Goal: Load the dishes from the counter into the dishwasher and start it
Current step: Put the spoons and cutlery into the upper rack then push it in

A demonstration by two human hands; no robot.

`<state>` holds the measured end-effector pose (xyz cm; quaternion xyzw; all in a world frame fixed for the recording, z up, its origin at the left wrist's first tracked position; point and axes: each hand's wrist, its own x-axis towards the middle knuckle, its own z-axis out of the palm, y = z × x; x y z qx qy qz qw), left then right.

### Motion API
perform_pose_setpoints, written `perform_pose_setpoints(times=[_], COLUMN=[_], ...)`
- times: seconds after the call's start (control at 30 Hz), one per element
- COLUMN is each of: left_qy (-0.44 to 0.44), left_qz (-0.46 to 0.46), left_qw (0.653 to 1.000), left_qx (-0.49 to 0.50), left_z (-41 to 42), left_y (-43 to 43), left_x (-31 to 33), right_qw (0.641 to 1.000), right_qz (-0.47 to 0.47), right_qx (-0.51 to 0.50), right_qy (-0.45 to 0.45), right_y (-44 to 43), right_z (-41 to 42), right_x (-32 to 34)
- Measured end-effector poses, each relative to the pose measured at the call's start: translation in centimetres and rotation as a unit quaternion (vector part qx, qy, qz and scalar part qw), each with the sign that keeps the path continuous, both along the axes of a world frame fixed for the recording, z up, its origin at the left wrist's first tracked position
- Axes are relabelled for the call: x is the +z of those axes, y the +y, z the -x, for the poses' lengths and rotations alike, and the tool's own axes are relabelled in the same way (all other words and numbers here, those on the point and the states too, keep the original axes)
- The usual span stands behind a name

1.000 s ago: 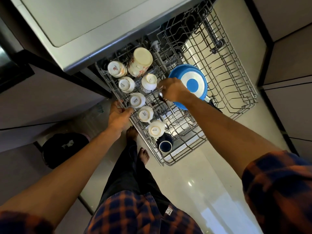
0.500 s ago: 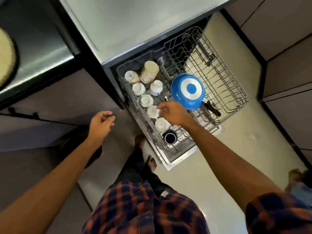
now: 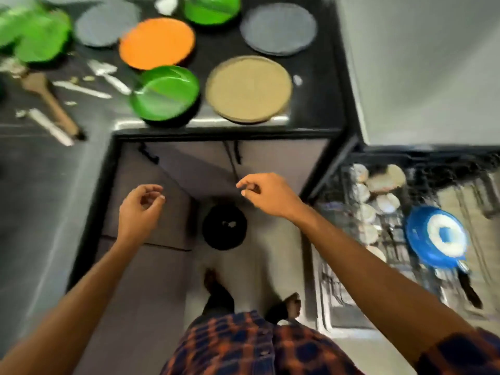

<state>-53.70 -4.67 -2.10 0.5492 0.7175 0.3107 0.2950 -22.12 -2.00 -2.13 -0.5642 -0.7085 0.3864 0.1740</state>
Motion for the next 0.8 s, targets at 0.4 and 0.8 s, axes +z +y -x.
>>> perform_pose_setpoints(times=[0.4, 0.8], left_qy=[0.115, 0.277], left_qz=[-0.077, 0.016], left_qw=[0.972, 0.911], left_qx=[0.191, 0.305], left_z=[25.8, 37.2], left_y=[-1.9, -2.7], left_x=[1.7, -0.4], right_qw=[0.982, 0.953], right_qz=[-0.039, -0.097], right_qx=[0.185, 0.288], right_qy=[0.017, 0.004], right_y=[9.5, 11.2], right_z=[33.5, 59.2], right_x=[4.6, 5.0])
